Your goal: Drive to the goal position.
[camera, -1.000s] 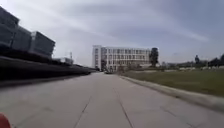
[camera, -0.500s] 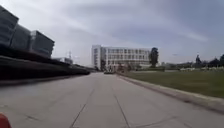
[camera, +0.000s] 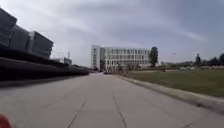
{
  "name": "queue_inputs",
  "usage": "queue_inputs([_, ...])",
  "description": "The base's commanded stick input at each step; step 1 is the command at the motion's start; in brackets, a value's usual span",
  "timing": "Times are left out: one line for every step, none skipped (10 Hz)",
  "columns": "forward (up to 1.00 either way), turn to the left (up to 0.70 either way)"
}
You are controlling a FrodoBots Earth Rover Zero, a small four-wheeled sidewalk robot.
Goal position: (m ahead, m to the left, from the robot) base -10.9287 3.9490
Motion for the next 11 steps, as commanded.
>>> queue_inputs([0.7,0.35])
queue_inputs([0.7,0.35])
queue_inputs([0.7,0.35])
queue_inputs([0.7,0.35])
queue_inputs([0.7,0.35])
queue_inputs([0.7,0.35])
queue_inputs([0.7,0.35])
queue_inputs([0.7,0.35])
queue_inputs([0.7,0.35])
queue_inputs([0.7,0.35])
queue_inputs([0.7,0.35])
